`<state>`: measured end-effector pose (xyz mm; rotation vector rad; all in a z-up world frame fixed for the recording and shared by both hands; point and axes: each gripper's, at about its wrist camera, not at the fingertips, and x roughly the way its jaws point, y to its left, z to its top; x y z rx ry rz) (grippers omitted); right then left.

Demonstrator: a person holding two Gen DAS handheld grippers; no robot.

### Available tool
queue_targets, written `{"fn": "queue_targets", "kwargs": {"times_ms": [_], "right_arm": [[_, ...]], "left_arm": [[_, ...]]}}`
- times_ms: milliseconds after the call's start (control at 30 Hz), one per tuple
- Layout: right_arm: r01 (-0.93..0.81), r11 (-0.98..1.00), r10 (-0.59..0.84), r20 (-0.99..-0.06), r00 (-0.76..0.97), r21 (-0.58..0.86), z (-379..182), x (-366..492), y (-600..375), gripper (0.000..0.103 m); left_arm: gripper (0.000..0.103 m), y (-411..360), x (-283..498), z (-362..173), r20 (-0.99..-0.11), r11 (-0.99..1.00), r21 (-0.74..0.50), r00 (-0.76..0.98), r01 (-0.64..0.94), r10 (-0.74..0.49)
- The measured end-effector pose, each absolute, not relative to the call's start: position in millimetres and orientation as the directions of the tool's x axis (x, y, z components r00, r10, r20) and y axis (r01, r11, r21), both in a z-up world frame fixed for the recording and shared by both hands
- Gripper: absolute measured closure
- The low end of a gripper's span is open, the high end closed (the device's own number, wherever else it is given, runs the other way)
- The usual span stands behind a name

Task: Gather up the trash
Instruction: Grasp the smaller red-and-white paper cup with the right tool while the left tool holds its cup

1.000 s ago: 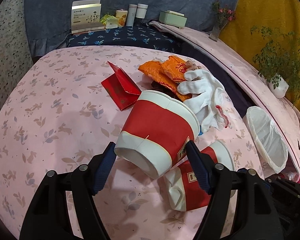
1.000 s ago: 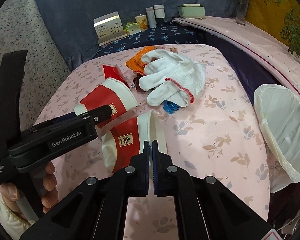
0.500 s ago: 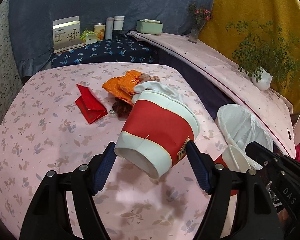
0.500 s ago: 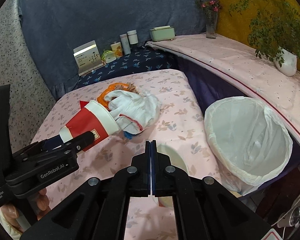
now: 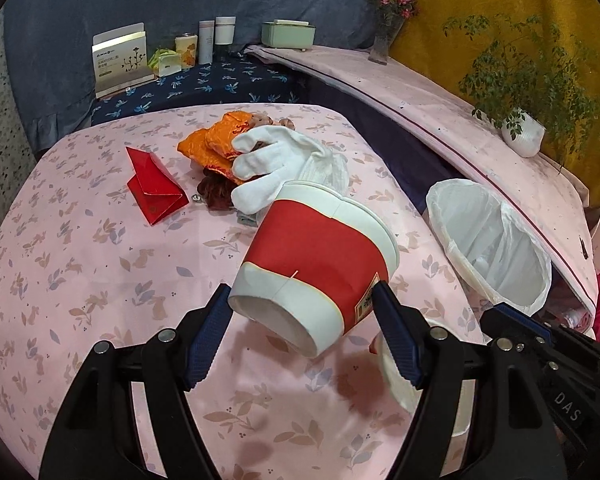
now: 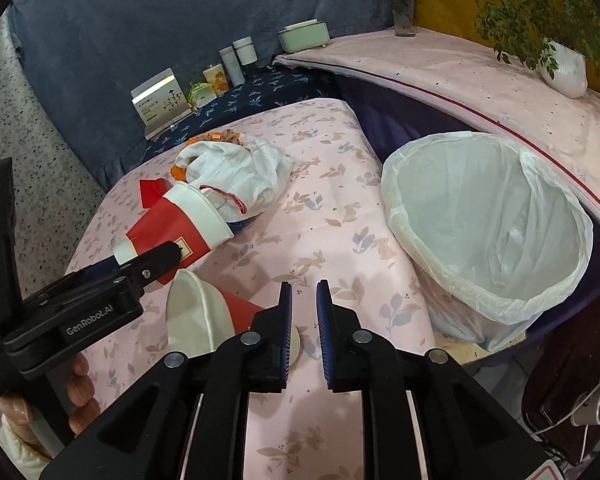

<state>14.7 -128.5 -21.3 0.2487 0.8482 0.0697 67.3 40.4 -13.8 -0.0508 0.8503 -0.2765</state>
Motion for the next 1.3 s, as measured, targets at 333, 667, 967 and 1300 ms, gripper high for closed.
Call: {"fn": "queue_targets", "kwargs": {"times_ms": [333, 667, 967, 1300], "right_arm": [[-0.071, 0.970, 0.223, -0.729, 0.647, 0.234, -12, -8, -94, 0.076], [-0.109, 0.976, 0.215, -0.739, 0.639, 0.190, -24, -27, -59, 0.047], [-0.093, 0.992, 0.123, -0.771, 0.624, 0.083, -53, -36, -25, 0.040], [-0.018, 0.999, 0.050, -0.789, 0.612, 0.049, -69, -26, -34, 0.042]], "left_arm": [[0.035, 44, 65, -17, -0.741, 0.967, -0.149, 0.624, 0.207, -0.248], [0.035, 83, 50, -18, -0.745, 0.981, -0.137, 0.639, 0.135, -0.192], [0.034, 115, 26, -24, -0.754, 0.989, -0.132, 0.641, 0.070, -0.146], [0.034, 119, 13, -33, -0.767, 0.988, -0.137, 0.624, 0.064, -0.147]]}}
